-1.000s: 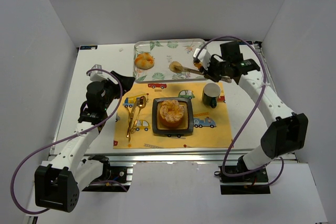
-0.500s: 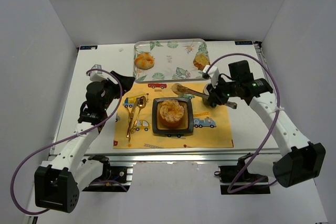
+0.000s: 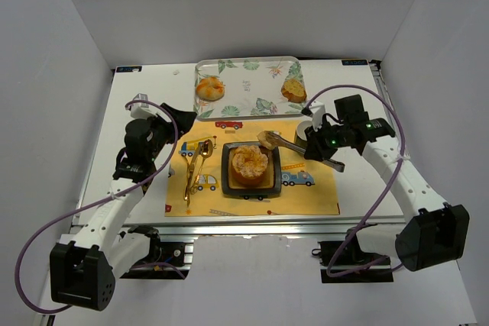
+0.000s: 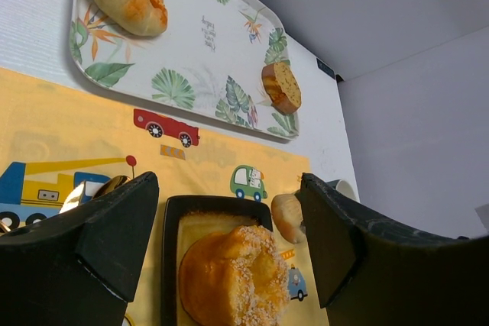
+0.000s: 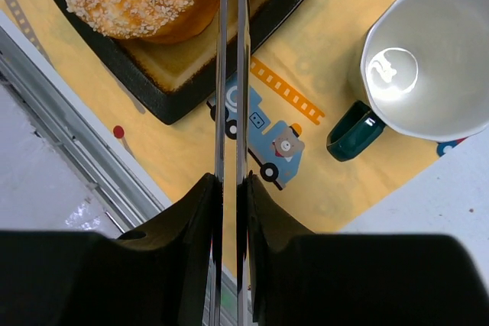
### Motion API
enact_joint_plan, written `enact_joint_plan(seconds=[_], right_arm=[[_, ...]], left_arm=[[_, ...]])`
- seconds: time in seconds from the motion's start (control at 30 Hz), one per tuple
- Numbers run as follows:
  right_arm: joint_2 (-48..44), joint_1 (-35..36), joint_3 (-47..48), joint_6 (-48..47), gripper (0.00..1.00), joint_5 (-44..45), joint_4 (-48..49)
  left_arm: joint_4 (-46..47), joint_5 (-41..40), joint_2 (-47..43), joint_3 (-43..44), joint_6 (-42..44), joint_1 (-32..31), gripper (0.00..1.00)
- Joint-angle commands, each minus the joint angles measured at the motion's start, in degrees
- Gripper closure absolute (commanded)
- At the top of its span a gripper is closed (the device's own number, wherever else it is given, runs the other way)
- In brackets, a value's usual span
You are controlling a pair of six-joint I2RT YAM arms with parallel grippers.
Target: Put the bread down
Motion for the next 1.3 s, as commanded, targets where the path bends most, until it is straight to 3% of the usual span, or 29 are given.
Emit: enact_joint_plan(seconds=[0.0, 0.37, 0.47, 0.5, 0.57, 0.6, 0.77, 1.07, 1.27], right_arm=[[1.83, -1.76, 0.54, 2.82, 1.0, -3.81, -0.69], [5.61, -3.79, 1.42, 2.11, 0.99, -9.08, -5.96], [5.7, -3.79, 0.8, 1.15, 0.9, -9.27, -6.4], [5.7, -3.7, 0.45, 1.06, 0.77, -8.91, -6.4], [5.53, -3.79, 0.27, 0.71, 0.69, -8.47, -6.31], [5.09, -3.79, 0.19, 0.71, 0.6, -8.38, -5.88], [3.86, -3.7, 0.8, 0.01, 0.53, -7.95, -4.91], [0.43, -3.7, 3.7, -2.72, 0.53, -7.42, -1.57], [-0.28, -3.79, 6.42, -4.04, 0.6, -8.29, 0.18]], left_arm=[[-0.06, 0.14, -2.02, 0.4, -0.16, 0.07, 0.16], [-0.41, -0.21, -2.55, 0.14, -0.25, 0.07, 0.16], [-0.06, -0.21, -2.29, 0.22, -0.25, 0.07, 0.16], [-0.06, -0.21, -2.29, 0.22, -0.25, 0.15, 0.16], [0.2, -0.13, -1.94, 0.31, -0.34, 0.15, 0.16], [0.21, -0.13, -2.02, 0.31, -0.34, 0.07, 0.16], [0.56, 0.14, -1.23, 0.75, -0.34, 0.15, 0.16], [1.17, 0.31, -0.53, 1.1, -0.43, 0.07, 0.16], [1.79, 0.66, -0.09, 1.1, -0.69, 0.15, 0.16]])
